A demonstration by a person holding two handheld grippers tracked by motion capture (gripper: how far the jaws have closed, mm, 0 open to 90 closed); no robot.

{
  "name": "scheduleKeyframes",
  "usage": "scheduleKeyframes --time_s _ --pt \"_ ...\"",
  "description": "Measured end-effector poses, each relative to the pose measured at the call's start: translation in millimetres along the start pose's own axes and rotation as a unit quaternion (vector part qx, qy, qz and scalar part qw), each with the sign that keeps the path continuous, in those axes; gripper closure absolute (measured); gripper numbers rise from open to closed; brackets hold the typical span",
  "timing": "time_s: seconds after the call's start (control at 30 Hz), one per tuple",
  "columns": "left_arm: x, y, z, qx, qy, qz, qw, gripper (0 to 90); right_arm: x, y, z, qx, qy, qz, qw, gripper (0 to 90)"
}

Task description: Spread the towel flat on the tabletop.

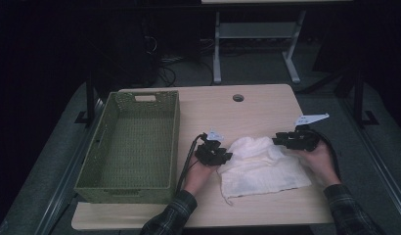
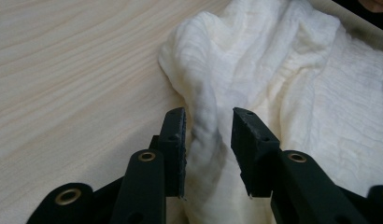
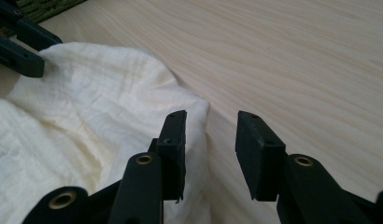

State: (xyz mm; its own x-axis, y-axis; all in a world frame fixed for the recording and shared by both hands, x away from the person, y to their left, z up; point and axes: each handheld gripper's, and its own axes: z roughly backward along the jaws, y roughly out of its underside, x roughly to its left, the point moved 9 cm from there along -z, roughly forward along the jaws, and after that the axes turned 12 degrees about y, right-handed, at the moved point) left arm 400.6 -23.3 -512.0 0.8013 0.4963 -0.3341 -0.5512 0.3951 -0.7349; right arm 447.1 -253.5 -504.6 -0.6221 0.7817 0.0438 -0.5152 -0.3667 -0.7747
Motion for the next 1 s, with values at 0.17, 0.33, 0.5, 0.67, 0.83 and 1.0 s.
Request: scheduleKeyframes --time_s 0.17,0.33,0.5,0.67,0.83,1.0 --pt "3.6 0.1 0.8 -0.004 0.000 0.008 1.0000 67.6 3.0 -9.9 -6.9 0.005 -0.020 0.000 0.9998 60.3" --pt "4.7 -1.0 -0.1 0.010 -0.001 0.000 1.0000 80.4 11.2 -11.9 -26.0 0.029 -0.027 0.012 0.9992 73.1" --pt "12.3 -19.6 1.2 -0.014 -0.021 -0.010 0.9996 87.5 9.8 -16.0 -28.6 0.020 -0.009 0.025 0.9994 88.0" --pt "14.1 -47.3 14.4 -0.048 -0.037 -0.029 0.9977 87.6 4.7 -30.4 -6.9 -0.020 0.002 0.023 0.9995 88.2" --pt "-2.0 -62.6 27.9 -0.071 -0.034 -0.056 0.9953 87.5 7.0 -38.8 21.7 -0.054 0.001 0.030 0.9981 88.4" --pt "-33.1 -50.7 23.1 -0.044 -0.006 -0.092 0.9948 87.4 19.9 -21.9 40.7 -0.045 0.000 0.053 0.9976 88.5"
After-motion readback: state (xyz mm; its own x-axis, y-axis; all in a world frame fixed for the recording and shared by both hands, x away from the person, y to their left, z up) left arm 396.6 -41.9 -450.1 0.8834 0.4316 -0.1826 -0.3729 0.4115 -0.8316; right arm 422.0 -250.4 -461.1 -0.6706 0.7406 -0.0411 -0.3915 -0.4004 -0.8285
